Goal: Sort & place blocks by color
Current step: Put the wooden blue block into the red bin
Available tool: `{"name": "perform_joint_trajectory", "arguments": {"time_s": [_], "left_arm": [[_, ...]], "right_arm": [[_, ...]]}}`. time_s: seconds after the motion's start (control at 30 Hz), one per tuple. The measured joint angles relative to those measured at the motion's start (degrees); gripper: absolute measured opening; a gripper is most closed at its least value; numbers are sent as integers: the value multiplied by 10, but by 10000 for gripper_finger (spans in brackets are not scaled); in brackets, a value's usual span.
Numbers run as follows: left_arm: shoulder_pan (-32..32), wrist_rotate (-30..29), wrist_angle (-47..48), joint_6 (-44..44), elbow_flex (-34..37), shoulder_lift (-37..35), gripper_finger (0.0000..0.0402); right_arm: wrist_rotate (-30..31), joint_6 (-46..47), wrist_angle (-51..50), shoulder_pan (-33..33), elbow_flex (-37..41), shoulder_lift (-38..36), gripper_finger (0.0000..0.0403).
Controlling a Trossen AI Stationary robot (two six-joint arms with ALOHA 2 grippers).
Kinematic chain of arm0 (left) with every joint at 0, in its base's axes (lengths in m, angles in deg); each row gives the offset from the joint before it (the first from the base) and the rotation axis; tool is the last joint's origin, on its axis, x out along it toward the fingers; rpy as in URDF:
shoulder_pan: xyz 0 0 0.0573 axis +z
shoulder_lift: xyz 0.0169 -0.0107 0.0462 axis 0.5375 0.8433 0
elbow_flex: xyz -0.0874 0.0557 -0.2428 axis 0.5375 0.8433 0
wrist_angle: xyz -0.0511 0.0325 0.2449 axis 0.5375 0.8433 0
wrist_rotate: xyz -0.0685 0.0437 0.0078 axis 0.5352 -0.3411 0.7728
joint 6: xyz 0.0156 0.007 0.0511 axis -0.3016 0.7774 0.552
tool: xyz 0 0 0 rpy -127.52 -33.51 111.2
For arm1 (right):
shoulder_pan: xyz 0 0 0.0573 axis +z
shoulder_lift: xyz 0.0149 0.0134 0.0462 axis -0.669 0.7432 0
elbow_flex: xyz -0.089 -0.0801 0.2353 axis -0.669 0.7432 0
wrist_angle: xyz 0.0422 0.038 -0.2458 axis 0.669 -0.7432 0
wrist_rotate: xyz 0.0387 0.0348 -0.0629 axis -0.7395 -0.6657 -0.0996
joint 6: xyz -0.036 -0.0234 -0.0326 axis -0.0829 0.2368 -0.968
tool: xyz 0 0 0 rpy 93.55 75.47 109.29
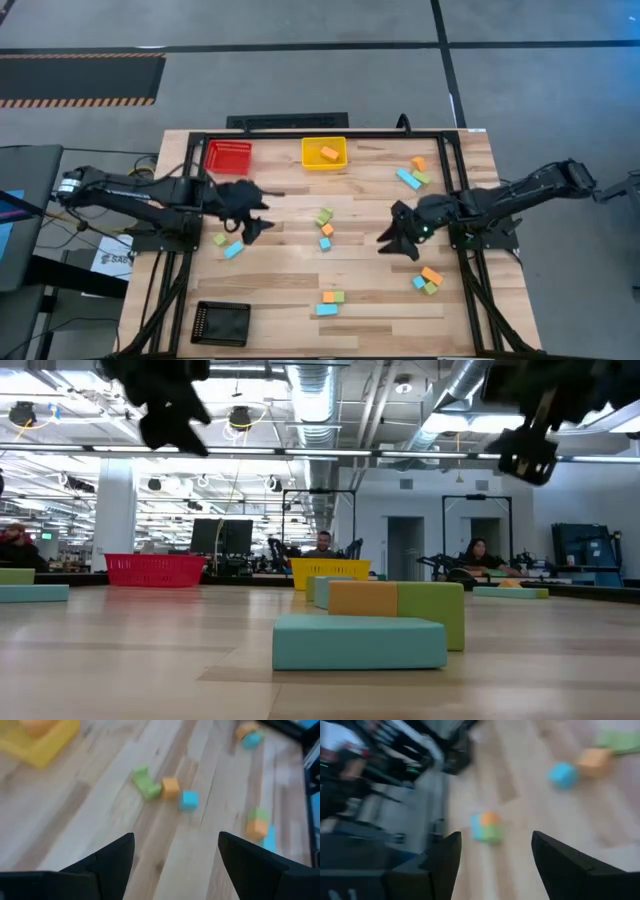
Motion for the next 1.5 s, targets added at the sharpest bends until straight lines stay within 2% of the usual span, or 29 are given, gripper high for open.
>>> {"name": "perform_joint_trajectory", "arguments": {"time_s": [0.1,0.2,0.33,0.47,0.63,0.77,0.9,0.97,1.07,1.17,1.27,1.37,1.5], "left_arm": [[-35,-29,-5,-9,13,11,274],[-58,-37,-31,22,15,39,274],[-78,0,-98,125,14,95,274],[-89,29,-129,155,14,145,274],[-84,-13,-39,53,14,154,274],[-60,0,70,-58,11,153,274],[-35,3,140,-120,10,153,274],[-20,23,92,-111,10,153,274],[-12,51,-57,-62,9,174,274],[-13,51,-195,-15,9,218,274],[-19,35,-308,-23,8,272,274],[-32,-2,-331,-51,-27,332,274],[-52,-62,-285,-17,-115,400,274]], "right_arm": [[29,57,50,46,0,0,260],[100,96,100,93,0,5,260],[187,96,145,156,-23,40,260],[219,70,120,195,-84,98,260],[219,56,38,214,-162,161,260],[217,51,-44,213,-197,185,260],[213,20,-108,213,-210,185,260],[204,11,-143,212,-210,176,260],[202,10,-209,211,-210,160,260],[202,12,-270,208,-210,145,260],[202,28,-317,208,-210,127,260],[200,41,-353,211,-210,114,260],[199,50,-386,229,-210,98,260]]}}
